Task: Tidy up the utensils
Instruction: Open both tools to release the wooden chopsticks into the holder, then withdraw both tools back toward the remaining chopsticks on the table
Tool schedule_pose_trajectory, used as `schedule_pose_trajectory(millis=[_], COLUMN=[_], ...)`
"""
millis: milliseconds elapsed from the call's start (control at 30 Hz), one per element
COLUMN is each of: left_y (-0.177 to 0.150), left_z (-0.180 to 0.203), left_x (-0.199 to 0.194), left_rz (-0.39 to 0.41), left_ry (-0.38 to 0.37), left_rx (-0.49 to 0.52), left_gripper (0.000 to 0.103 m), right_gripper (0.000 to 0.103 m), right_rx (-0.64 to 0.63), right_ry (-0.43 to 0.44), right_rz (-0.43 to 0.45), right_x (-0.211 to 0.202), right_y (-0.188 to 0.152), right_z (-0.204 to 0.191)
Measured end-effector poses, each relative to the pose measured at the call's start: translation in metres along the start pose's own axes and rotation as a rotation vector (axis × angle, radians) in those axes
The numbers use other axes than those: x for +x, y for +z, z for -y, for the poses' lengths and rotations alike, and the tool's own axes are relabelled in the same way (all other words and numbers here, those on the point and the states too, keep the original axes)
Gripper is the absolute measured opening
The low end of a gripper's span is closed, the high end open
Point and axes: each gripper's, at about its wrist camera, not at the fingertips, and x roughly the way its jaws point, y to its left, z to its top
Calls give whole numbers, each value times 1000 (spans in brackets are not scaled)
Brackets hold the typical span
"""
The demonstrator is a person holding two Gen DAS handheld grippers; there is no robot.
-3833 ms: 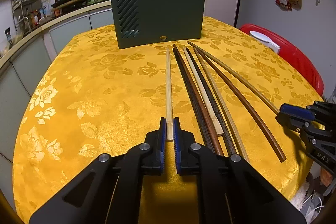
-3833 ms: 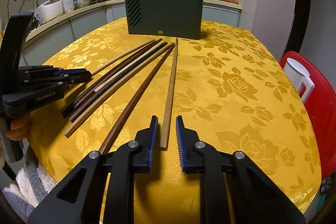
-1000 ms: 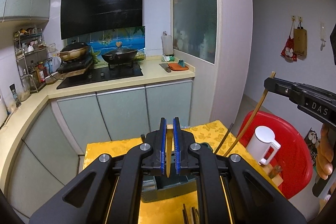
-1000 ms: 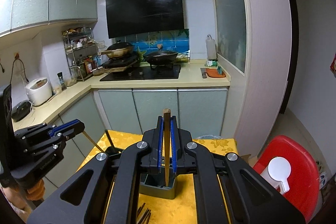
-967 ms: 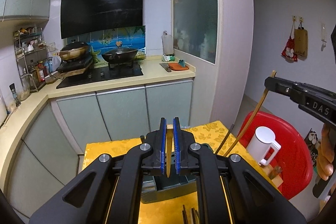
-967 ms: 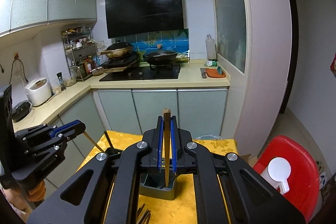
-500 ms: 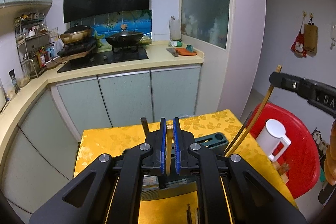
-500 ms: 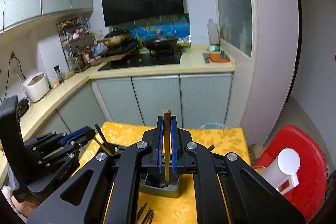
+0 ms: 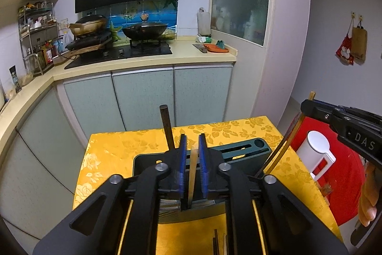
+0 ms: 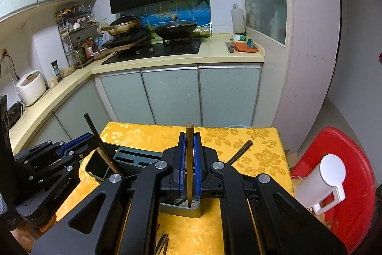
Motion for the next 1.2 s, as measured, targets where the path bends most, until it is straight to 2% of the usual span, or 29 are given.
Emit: schedule_pose_trajectory(millis=[133, 167, 233, 300, 367, 567, 767, 933, 1033, 1200], left_y=[1, 1, 3, 4, 5, -2, -22, -47, -61, -97], left_z=[-4, -5, -7, -10, -15, -25, -29, -29, -30, -32], left_x=[-4, -6, -13, -19, -25, -41, -60, -71, -75, -81], left_rz=[3, 11, 29, 45, 55, 65, 86, 93, 92, 85], left_ry=[-8, -10, -6, -5, -8, -18, -10, 27, 48, 82], left_rx=[-27, -34, -41, -53, -76, -117, -97, -50, -37, 0], left_gripper=[49, 54, 61, 69, 78, 82, 83, 83, 83, 83], right_gripper=[12, 17, 42, 50, 52, 54, 54, 55, 61, 61], right_rx=[17, 16, 15, 8, -2, -33, -78, -117, -146, -160], right_ry=[12, 11, -12, -37, -52, -86, -100, -121, -158, -144], right_rz=[-19, -16, 6, 41, 61, 114, 170, 202, 226, 213], right_x=[1, 0, -4, -12, -19, -37, -61, -72, -72, -73], right_y=[2, 2, 3, 3, 4, 2, -10, -36, -56, -93], right_z=[3, 3, 4, 5, 4, 7, 4, 0, -2, -4])
